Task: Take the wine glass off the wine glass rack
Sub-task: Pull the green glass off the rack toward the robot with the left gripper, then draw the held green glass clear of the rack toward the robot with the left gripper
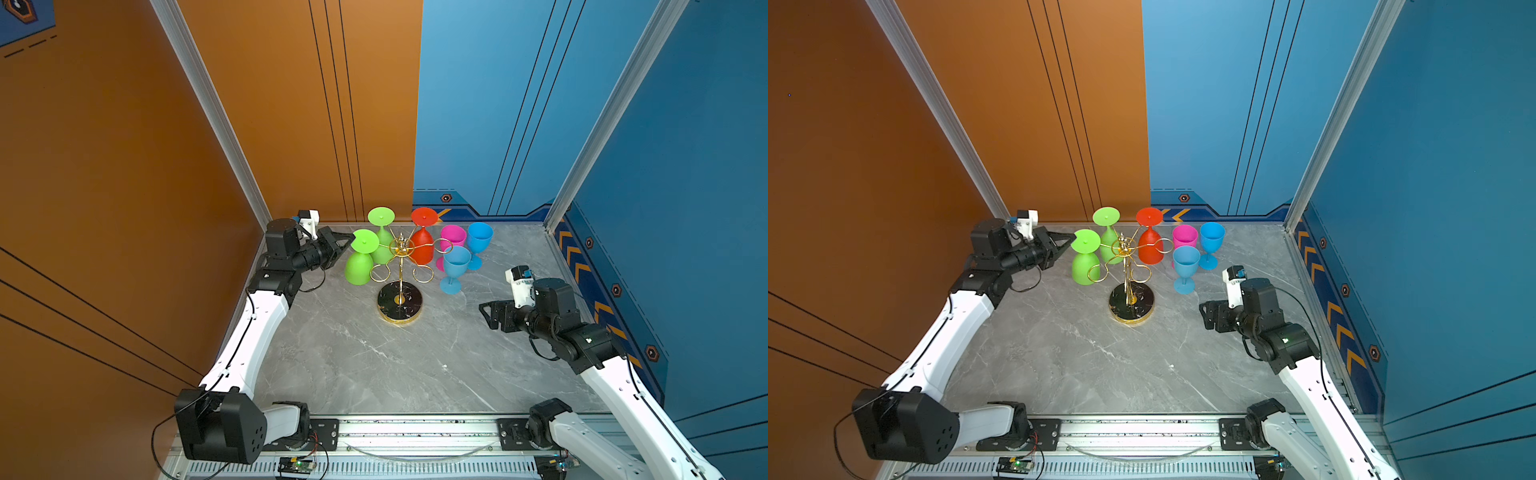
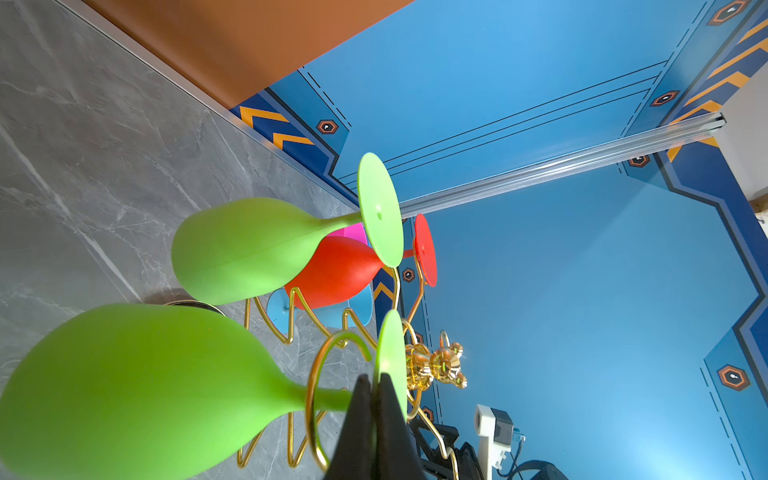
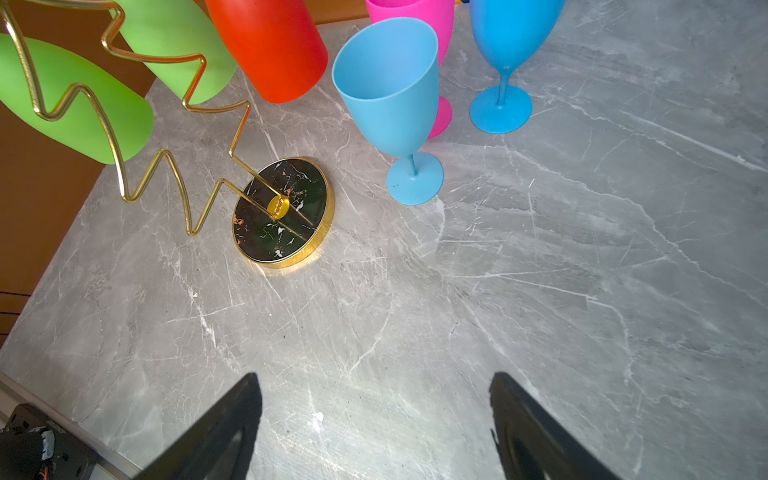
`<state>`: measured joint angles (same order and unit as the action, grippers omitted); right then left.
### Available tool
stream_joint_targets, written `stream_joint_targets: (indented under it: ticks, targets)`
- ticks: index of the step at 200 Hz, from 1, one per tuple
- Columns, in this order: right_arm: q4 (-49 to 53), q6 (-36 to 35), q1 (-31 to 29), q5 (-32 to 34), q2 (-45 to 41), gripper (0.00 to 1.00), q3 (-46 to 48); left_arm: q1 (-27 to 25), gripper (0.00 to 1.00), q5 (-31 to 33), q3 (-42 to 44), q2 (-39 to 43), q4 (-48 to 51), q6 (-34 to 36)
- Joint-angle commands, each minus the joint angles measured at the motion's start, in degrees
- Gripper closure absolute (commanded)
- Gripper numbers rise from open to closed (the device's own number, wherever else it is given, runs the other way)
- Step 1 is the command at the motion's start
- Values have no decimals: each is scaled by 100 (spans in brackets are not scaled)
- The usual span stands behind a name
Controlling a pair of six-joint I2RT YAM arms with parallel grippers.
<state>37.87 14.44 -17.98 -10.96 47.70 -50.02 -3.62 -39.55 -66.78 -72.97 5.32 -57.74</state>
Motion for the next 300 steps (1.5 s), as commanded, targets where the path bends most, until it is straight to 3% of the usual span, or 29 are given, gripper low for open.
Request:
stream_joint_targets:
  ticks: [1, 141, 300]
  targets:
    - [-78, 77, 40, -3, -84, 13, 63, -68, 100, -167, -177, -49, -167, -45]
    - [-79, 77, 84, 14, -125, 12, 62, -149, 100, -613, -526, -449, -471, -414]
    - [-87, 86, 93, -12, -138, 12, 71, 27, 100, -521, -732, -894, -935, -663]
